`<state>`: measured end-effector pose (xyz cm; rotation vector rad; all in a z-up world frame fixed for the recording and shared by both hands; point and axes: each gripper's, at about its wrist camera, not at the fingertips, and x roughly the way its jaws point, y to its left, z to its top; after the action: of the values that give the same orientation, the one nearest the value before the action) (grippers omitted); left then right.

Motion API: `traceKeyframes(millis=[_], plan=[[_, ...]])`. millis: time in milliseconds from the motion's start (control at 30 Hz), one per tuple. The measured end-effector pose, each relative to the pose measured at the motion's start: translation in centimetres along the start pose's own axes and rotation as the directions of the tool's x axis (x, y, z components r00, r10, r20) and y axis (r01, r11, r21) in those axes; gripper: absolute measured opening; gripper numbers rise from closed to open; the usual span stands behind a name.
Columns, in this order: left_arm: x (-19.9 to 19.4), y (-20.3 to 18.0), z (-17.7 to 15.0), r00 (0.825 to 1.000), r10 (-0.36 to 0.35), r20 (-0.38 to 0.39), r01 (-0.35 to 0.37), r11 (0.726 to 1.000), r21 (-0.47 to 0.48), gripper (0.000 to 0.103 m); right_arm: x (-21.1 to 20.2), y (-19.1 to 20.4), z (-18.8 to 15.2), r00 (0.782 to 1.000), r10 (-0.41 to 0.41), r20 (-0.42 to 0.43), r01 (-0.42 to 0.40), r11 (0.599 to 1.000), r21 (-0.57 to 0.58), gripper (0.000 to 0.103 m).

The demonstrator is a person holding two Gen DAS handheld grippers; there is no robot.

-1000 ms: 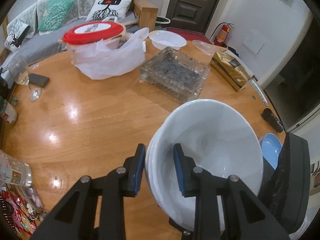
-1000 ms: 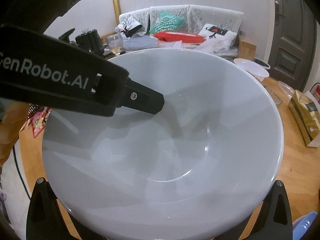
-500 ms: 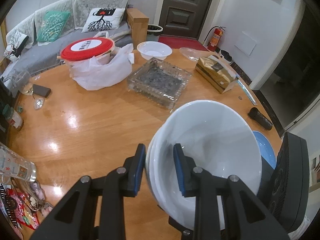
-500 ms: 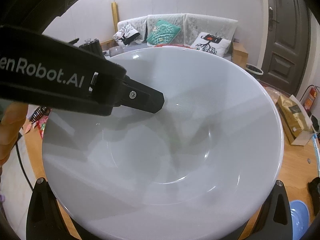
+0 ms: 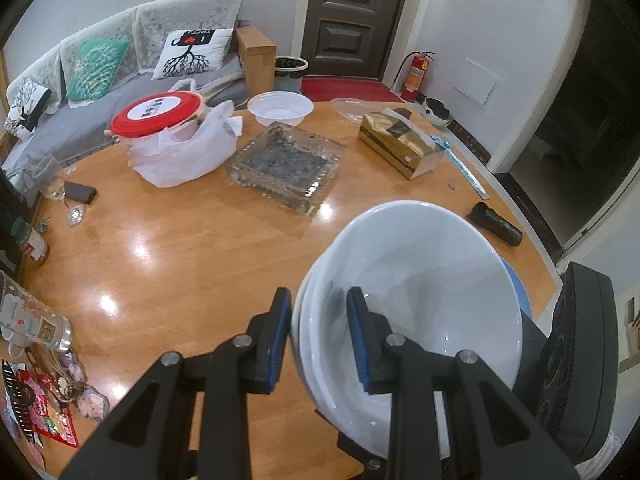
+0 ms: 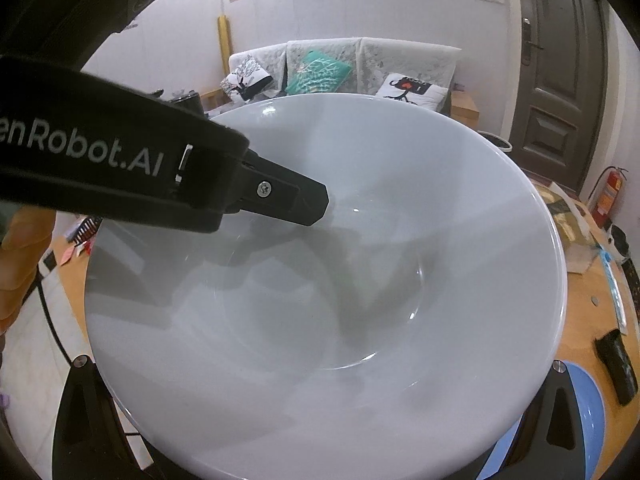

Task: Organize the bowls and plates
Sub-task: 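Lift the nested bowls with the right gripper and carry them to the plate stack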

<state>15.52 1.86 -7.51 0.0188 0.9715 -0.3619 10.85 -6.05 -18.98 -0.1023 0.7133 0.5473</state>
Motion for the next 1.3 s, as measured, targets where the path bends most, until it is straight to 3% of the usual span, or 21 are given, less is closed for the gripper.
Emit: traceKeyframes(millis=[467, 1300], plan=[[0.0, -6.3, -0.5, 0.999, -0.04, -0.004, 0.041, 0.997, 0.06, 0.025, -4.2, -3.4, -2.8, 0.998, -0.061, 0.008, 0.061, 0.997, 0.047, 0.101], [3.3, -15.2, -0.2, 0.993, -0.108, -0.055, 0.115, 0.982, 0.15, 0.025, -9.6, -8.4, -7.8, 0.99, -0.14, -0.016, 0.141, 0.981, 0.13, 0.102]])
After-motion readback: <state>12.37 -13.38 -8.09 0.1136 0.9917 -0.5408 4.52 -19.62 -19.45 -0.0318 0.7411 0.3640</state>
